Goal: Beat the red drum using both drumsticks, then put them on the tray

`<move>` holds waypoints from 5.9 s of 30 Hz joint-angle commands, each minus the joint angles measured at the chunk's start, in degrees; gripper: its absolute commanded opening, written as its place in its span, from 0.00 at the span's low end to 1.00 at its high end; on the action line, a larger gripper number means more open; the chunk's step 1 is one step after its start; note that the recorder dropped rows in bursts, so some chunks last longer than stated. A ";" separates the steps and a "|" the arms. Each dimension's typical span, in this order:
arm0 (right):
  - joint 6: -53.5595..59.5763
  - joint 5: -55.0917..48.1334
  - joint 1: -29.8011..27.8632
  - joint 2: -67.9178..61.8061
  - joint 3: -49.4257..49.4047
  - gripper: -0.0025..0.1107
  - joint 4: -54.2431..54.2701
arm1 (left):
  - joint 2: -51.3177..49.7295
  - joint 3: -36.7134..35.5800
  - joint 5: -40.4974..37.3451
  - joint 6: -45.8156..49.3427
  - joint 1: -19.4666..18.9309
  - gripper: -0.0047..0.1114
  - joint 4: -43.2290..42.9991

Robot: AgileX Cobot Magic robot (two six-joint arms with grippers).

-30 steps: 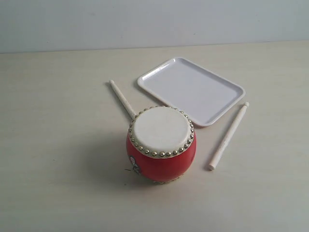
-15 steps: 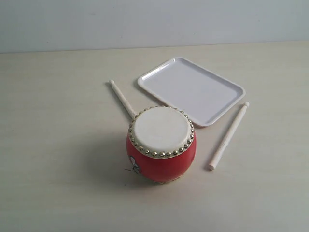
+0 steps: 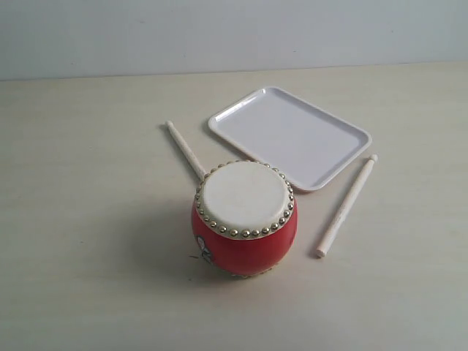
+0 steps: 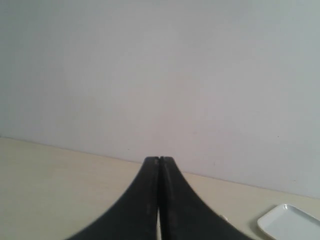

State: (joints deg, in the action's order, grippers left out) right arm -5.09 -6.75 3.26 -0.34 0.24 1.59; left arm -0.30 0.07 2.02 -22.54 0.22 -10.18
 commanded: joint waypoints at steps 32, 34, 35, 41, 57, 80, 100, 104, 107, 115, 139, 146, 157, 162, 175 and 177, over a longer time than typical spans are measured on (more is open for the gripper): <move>-10.58 -19.89 3.48 -68.16 71.79 0.02 -24.57 | 0.30 -0.07 -0.04 -0.24 -0.22 0.04 0.33; -5.02 -26.29 3.48 -73.13 77.40 0.02 -22.79 | 0.30 -0.07 -0.04 -0.24 -0.22 0.04 0.33; -2.55 -30.17 3.48 -75.90 80.57 0.02 -22.00 | 0.30 -0.07 -0.04 -0.24 -0.22 0.04 0.33; 18.13 -50.48 3.82 -91.74 96.52 0.02 -1.21 | 0.30 -0.07 -0.04 -0.24 -0.22 0.04 0.33; 26.57 -63.21 25.49 -123.20 114.57 0.19 6.19 | 0.30 -0.07 -0.04 -0.24 -0.22 0.04 0.33; 24.98 -63.21 27.38 -129.55 120.82 0.40 8.74 | 0.30 -0.07 -0.04 -0.24 -0.22 0.04 0.33; 27.25 -63.21 31.34 -136.85 120.82 0.49 7.49 | 0.30 -0.07 -0.04 -0.24 -0.22 0.04 0.33; 27.25 -63.21 31.34 -136.99 120.82 0.49 8.42 | 0.30 -0.07 -0.04 -0.24 -0.22 0.04 0.33; 26.83 -61.96 31.34 -137.10 120.82 0.49 8.67 | 0.30 -0.07 -0.04 -0.24 -0.22 0.04 0.33; 24.35 -63.21 31.34 -142.05 128.77 0.52 9.80 | 0.30 -0.07 -0.04 -0.24 -0.22 0.04 0.33; 22.82 -63.21 31.44 -148.92 135.01 0.52 9.39 | 0.30 -0.07 -0.04 -0.24 -0.22 0.04 0.33; 22.82 -63.21 31.44 -149.86 135.01 0.52 9.39 | 0.30 -0.07 -0.04 -0.24 -0.22 0.04 0.33; 22.82 -63.21 31.44 -150.82 135.01 0.51 9.39 | 0.30 -0.07 -0.04 -0.24 -0.22 0.04 0.33; 22.82 -63.21 31.44 -150.82 135.01 0.50 9.39 | 0.30 -0.07 -0.04 -0.24 -0.22 0.04 0.33; 20.80 -63.21 33.15 -150.82 135.01 0.46 2.04 | 0.30 -0.07 -0.04 -0.24 -0.22 0.04 0.33; 19.95 -63.21 34.42 -150.82 135.01 0.46 -0.79 | 0.30 -0.07 -0.04 -0.24 -0.22 0.04 0.33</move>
State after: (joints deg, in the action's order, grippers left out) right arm 15.81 -69.97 36.00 -151.01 134.82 4.57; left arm -0.30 0.07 1.69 -22.54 0.22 -10.18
